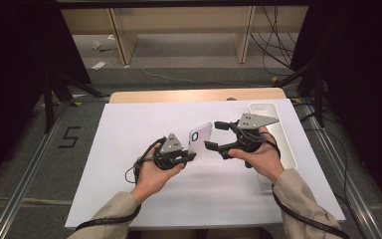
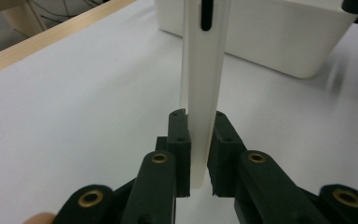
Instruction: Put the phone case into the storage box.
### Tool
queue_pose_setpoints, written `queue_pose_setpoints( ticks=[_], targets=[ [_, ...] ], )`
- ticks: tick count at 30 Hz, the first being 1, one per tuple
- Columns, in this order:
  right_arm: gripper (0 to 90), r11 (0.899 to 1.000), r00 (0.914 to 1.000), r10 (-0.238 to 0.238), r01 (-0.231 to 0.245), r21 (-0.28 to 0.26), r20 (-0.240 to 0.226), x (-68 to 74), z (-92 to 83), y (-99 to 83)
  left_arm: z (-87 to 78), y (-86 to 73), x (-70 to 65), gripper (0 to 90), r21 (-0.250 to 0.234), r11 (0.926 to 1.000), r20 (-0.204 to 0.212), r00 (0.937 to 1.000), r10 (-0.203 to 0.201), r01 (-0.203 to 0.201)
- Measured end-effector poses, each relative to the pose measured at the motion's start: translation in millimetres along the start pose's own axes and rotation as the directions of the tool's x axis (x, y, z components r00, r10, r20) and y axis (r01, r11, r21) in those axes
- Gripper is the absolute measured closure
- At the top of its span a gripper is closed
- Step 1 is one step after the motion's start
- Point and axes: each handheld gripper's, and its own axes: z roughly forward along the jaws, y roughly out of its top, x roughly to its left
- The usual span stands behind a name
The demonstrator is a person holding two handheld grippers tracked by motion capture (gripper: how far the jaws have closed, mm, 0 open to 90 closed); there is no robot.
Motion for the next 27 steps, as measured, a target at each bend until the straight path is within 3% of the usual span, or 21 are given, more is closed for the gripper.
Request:
queue_pose_setpoints(
  ticks=[3, 11, 27],
  targets=[
    [20.3, 1.0, 0.9995, 0.016, -0.016, 0.0, 0.027, -0.6, 1.1, -3.4, -1.4, -0.6, 2.8, 80.7, -0.002, 0.9996, -0.041, 0.9988, -0.027, 0.027],
    [20.1, 0.999, 0.9943, 0.05, -0.049, -0.014, 0.094, 1.9, 4.8, -8.4, -2.0, -0.8, 4.4, 80.6, 0.003, 0.9974, -0.075, 0.9946, -0.072, 0.072],
    [12.0, 0.993, 0.9739, 0.097, -0.082, -0.083, 0.205, 17.1, 17.0, -10.2, 4.3, 1.7, -3.0, 80.6, 0.012, 0.9945, -0.073, 0.992, -0.103, 0.104]
  ],
)
